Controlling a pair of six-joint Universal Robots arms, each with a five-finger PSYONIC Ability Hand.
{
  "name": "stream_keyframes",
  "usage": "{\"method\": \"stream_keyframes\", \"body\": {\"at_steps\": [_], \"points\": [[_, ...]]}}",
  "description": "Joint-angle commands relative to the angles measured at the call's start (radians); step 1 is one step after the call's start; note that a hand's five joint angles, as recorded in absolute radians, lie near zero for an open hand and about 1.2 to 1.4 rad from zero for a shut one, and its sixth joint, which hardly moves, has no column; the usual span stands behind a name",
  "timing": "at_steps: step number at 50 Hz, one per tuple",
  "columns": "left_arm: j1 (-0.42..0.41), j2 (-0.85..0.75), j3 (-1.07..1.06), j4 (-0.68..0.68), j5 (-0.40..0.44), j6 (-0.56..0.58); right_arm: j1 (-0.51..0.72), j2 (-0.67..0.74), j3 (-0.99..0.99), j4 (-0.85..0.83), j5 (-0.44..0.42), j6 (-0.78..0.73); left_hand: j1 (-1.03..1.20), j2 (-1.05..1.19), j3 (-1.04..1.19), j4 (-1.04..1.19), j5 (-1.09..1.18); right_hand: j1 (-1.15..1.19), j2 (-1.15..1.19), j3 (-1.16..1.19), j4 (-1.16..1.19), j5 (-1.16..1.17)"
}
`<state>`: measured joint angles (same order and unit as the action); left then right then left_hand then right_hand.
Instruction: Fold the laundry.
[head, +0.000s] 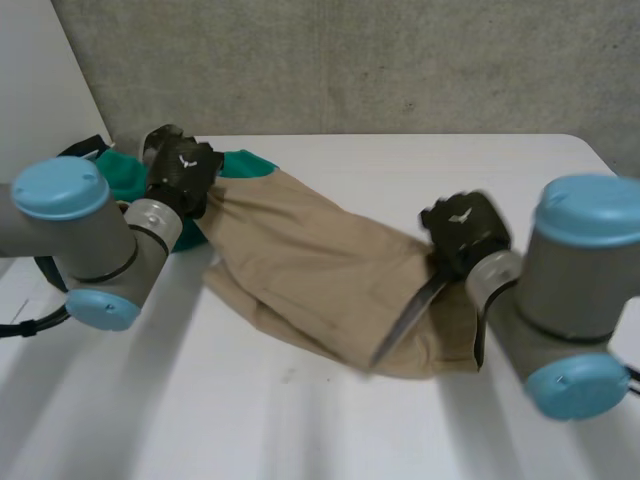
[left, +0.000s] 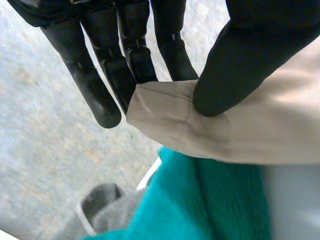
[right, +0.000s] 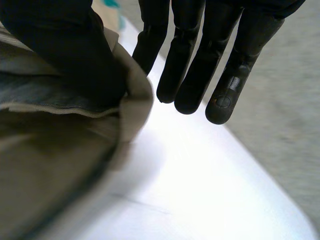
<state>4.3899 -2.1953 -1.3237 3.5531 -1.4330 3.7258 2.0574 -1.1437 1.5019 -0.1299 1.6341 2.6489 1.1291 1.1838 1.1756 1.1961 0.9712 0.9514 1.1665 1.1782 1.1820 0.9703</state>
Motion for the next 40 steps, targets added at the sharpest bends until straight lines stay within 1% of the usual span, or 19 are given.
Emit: {"method": "stream_keyframes", "body": {"at_steps": [1,2,4,5,7,8,9,11,12,17,19,20,24,28,31,32,35,40], "points": [[-0.078,0.302,-0.196,-0.071,-0.014,-0.07,-0.134,-0.027,-0.115,0.003,-0.026,-0.087,0.267,0.213,0.221,0.2,0.251,0.445,0.23,0.218,0.214,0.251],[-0.093,0.353,-0.23,-0.092,-0.014,-0.095,-0.144,-0.025,-0.133,0.001,-0.033,-0.089,0.267,0.213,0.221,0.2,0.251,0.445,0.23,0.218,0.214,0.251],[-0.11,0.397,-0.261,-0.114,-0.012,-0.122,-0.17,-0.015,-0.173,0.001,-0.048,-0.089,0.267,0.213,0.221,0.2,0.251,0.445,0.23,0.218,0.214,0.251],[-0.121,0.413,-0.273,-0.125,-0.012,-0.136,-0.198,0.002,-0.211,-0.004,-0.071,-0.078,0.267,0.213,0.221,0.2,0.251,0.445,0.23,0.218,0.214,0.251],[-0.156,0.44,-0.301,-0.146,-0.01,-0.173,-0.212,0.041,-0.248,-0.013,-0.097,-0.072,0.267,0.213,0.221,0.2,0.251,0.445,0.23,0.218,0.214,0.251],[-0.167,0.443,-0.307,-0.149,-0.01,-0.184,-0.218,0.085,-0.28,-0.019,-0.127,-0.067,0.267,0.213,0.221,0.2,0.251,0.445,0.23,0.218,0.214,0.251],[-0.177,0.444,-0.311,-0.152,-0.012,-0.193,-0.218,0.105,-0.298,-0.019,-0.141,-0.067,0.267,0.213,0.221,0.2,0.251,0.202,-0.013,-0.025,-0.029,0.008],[-0.207,0.436,-0.315,-0.155,-0.02,-0.208,-0.217,0.133,-0.314,-0.011,-0.157,-0.075,0.267,0.213,0.221,0.2,0.251,-0.519,-0.734,-0.746,-0.75,-0.713],[-0.213,0.43,-0.315,-0.155,-0.021,-0.208,-0.217,0.143,-0.318,-0.001,-0.164,-0.082,0.267,0.213,0.221,0.2,0.251,-0.777,-0.992,-1.004,-1.007,-0.97],[-0.23,0.356,-0.293,-0.158,-0.024,-0.215,-0.218,0.101,-0.24,0.061,-0.148,-0.058,0.267,0.213,0.221,0.2,0.251,-0.777,-0.992,-1.004,-1.007,-0.97],[-0.231,0.339,-0.282,-0.158,-0.027,-0.216,-0.217,0.058,-0.197,0.082,-0.143,-0.044,0.267,0.213,0.221,0.2,0.251,-0.777,-0.992,-1.004,-1.007,-0.97],[-0.231,0.336,-0.279,-0.158,-0.029,-0.218,-0.217,0.003,-0.157,0.101,-0.14,-0.024,0.267,0.213,0.221,0.2,0.251,-0.777,-0.992,-1.004,-1.007,-0.97],[-0.231,0.333,-0.259,-0.158,-0.037,-0.236,-0.217,-0.1,-0.065,0.166,-0.142,0.025,0.267,0.213,0.221,0.2,0.251,-0.777,-0.992,-1.004,-1.007,-0.97],[-0.231,0.333,-0.233,-0.162,-0.038,-0.268,-0.21,-0.111,0.004,0.262,-0.154,0.068,0.267,0.213,0.221,0.2,0.251,-0.777,-0.992,-1.004,-1.007,-0.97],[-0.231,0.336,-0.21,-0.175,-0.044,-0.303,-0.198,-0.11,0.049,0.286,-0.164,0.112,0.267,0.213,0.221,0.2,0.251,-0.777,-0.992,-1.004,-1.007,-0.97],[-0.231,0.339,-0.204,-0.181,-0.046,-0.314,-0.183,-0.108,0.078,0.279,-0.168,0.152,0.267,0.213,0.221,0.2,0.251,-0.777,-0.992,-1.004,-1.007,-0.97],[-0.233,0.348,-0.177,-0.217,-0.056,-0.362,-0.16,-0.097,0.11,0.239,-0.171,0.21,0.267,0.213,0.221,0.2,0.251,-0.777,-0.992,-1.004,-1.007,-0.97],[-0.234,0.355,-0.128,-0.272,-0.06,-0.425,-0.143,-0.021,0.161,0.081,-0.165,0.313,0.267,0.213,0.221,0.2,0.251,-0.777,-0.992,-1.004,-1.007,-0.97]]}}
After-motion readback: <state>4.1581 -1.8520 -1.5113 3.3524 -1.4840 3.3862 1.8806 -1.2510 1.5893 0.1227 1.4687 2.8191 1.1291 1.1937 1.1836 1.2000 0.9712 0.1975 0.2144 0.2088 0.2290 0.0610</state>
